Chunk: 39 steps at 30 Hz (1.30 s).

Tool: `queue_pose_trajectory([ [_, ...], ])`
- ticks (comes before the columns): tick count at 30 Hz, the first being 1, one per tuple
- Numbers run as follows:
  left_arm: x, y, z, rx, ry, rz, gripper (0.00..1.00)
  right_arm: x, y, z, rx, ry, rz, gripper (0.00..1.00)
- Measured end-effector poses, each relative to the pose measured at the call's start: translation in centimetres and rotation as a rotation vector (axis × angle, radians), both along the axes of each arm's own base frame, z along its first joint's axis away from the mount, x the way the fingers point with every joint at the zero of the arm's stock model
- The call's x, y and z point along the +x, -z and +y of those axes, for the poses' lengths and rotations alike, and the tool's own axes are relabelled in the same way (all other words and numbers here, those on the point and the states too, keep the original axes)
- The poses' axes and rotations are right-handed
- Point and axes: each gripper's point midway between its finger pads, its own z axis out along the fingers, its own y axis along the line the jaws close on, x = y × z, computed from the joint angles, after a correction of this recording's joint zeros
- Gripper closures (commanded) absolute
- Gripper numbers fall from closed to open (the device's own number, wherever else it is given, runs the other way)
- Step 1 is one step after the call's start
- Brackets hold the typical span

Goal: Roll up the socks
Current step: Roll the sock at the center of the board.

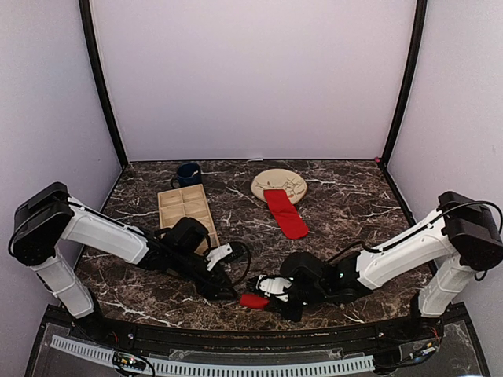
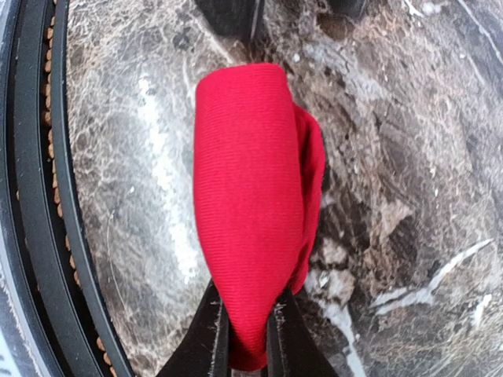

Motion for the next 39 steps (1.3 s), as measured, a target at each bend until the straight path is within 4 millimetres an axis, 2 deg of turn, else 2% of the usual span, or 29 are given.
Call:
queue_pose_trajectory([
  [8, 1.0, -2.0, 0.6, -0.046, -0.052, -0.122, 0.27, 0.1, 0.0, -0.4, 0.017, 0.001, 0.082, 1.00],
  [13, 0.1, -2.7, -0.3, -0.072, -0.022, -0.205, 0.27, 0.3, 0.0, -0.8, 0.025, 0.001, 0.144, 1.00],
  [21, -3.7, -2.3, -1.8, -0.100, 0.138, -0.348, 0.24, 0.2, -0.1, -0.9, 0.030, -0.013, 0.224, 1.00],
  [28, -3.9, -3.0, -2.8, -0.130, 0.197, -0.479, 0.24, -0.3, -0.1, -0.4, 0.037, -0.040, 0.277, 1.00],
  [39, -4.4, -2.0, -4.8, -0.112, 0.293, -0.519, 0.27, -0.6, -0.1, -0.4, 0.034, -0.055, 0.317, 1.00],
])
